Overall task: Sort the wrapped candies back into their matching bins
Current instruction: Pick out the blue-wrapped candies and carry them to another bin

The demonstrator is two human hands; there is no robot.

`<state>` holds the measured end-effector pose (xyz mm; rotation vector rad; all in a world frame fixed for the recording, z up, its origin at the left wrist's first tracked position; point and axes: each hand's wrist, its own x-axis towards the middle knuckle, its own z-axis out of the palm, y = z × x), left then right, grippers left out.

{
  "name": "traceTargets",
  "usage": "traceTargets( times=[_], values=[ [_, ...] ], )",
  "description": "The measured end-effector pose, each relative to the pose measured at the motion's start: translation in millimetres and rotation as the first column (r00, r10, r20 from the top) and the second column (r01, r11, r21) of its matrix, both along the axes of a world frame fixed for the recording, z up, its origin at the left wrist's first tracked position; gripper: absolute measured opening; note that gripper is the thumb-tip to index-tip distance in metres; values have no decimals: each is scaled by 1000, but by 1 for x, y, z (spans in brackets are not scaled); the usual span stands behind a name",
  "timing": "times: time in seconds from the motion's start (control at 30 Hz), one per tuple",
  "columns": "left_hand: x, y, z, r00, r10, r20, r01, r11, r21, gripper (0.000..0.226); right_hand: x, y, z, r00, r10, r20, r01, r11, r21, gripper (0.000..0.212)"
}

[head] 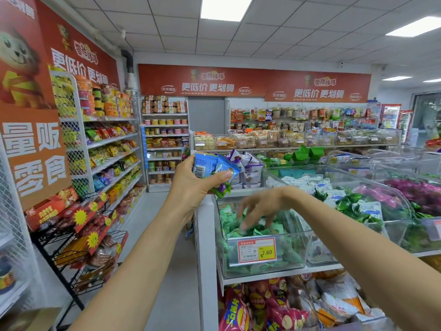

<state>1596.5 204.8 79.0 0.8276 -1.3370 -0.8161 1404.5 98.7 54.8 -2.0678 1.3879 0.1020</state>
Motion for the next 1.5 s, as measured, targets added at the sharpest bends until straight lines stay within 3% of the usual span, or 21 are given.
traceTargets(
  times=[0.07,0.13,0.2,0.3,0.43,0.53,0.6,0.7,0.77,0.9,1.0,1.13,1.2,1.27,1.33,1.4,1.5],
  values=[
    [-1,0,0,1000,-3,1,3,1000,-4,30,12,1,-11,978,82,-190,-58,990,128,23],
    [-2,0,-1,1000,-12,2,12,1000,0,30,19,-1,-18,965,129,-228,-107,989,104,4],
    [-1,0,-2,1000,-26,-1,26,1000,2,29,18,-5,-18,964,154,-215,-140,987,79,15],
    [1,-1,-2,1000,-21,-7,21,1000,1,30,3,-7,-13,982,151,-116,-150,989,14,20],
    [1,-1,-2,1000,-21,-11,21,1000,-1,30,-17,-14,-4,978,51,204,-3,974,-228,12],
    [-1,-1,-3,1000,-17,-8,17,1000,8,30,-22,-9,14,953,7,303,51,982,-183,38],
    [-2,-1,-2,1000,-20,-4,20,1000,6,29,-20,2,25,982,43,185,-32,998,-62,37],
    [-5,1,-2,1000,-27,-3,27,1000,4,29,-8,18,19,980,178,-91,-158,969,189,21],
    [-7,3,-3,1000,-30,-3,30,1000,7,30,-1,18,4,973,202,-112,-173,960,220,11],
    [-10,8,-4,1000,-23,-10,23,1000,8,29,-11,7,3,997,36,68,-30,995,-91,3],
    [-12,10,-4,1000,-19,-12,19,1000,8,29,-27,-1,12,975,-81,206,155,912,-379,6],
    [-17,12,-4,1000,-28,11,28,1000,3,29,-38,6,16,964,-7,267,148,845,-514,37],
    [-22,14,-5,999,-46,27,46,999,10,28,-36,25,21,872,109,477,151,868,-473,36],
    [-29,14,-8,999,-46,26,46,999,19,29,-32,51,27,644,127,755,138,951,-278,42],
    [-37,14,-10,999,-28,23,28,1000,14,29,-30,73,28,506,139,851,36,983,-182,50],
    [-47,16,-12,1000,-17,19,17,1000,14,29,-27,91,23,517,181,837,25,974,-226,42],
    [-63,20,-15,1000,-31,7,30,999,12,25,-29,106,17,502,181,846,159,942,-296,35]
  ],
)
